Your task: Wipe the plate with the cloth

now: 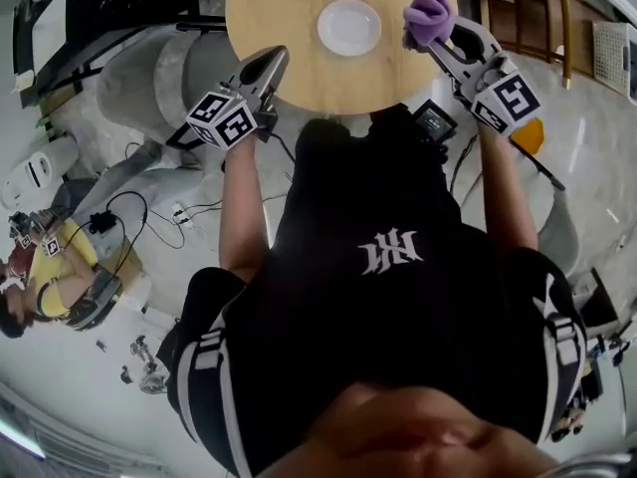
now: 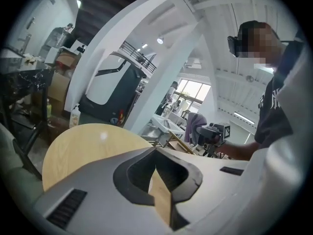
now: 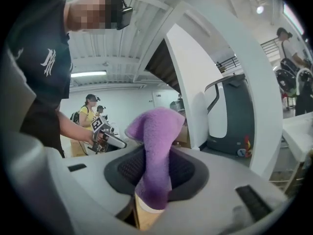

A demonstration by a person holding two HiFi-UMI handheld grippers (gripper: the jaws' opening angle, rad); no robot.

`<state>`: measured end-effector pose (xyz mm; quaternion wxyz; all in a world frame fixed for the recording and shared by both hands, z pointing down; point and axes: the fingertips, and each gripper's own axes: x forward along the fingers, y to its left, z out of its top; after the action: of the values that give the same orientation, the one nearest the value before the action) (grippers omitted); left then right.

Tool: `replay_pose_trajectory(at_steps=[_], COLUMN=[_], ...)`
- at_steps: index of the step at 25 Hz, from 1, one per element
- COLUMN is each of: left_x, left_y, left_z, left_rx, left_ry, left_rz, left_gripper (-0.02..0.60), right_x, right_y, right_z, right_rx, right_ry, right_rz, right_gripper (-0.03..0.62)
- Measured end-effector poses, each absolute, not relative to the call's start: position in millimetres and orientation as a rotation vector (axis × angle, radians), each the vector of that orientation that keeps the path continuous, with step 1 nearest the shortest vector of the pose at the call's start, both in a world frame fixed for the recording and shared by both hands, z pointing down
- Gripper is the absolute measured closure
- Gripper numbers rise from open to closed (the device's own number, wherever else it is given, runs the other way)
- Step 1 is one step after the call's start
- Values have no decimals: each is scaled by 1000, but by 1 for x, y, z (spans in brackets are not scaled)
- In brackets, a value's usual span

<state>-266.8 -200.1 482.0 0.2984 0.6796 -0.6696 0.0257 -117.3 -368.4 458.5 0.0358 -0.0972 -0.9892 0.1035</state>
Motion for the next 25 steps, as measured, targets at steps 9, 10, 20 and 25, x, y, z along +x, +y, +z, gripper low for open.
replay_pose_trajectory(at_steps=[9,10,20,25], left_x=[-220,-207,-65,-34], left_y=[-58,-32,20,22], left_z=[511,520,486,532], left_rx=[1834,1881,1927,1927], left_ry=[-1669,-1568,-1160,-1037], left_rz=[135,132,135,323], left_gripper=[572,570,425,422], right_x=[-71,-49,45,40], right_y=[-220,-180,-64,-54], right_z=[484,485,385,437], right_rx=[-175,-56,98,52], right_ry=[-3002,-2975,-2807,-2768], right_rz=[327,340,283,238], right_gripper=[480,480,480,480])
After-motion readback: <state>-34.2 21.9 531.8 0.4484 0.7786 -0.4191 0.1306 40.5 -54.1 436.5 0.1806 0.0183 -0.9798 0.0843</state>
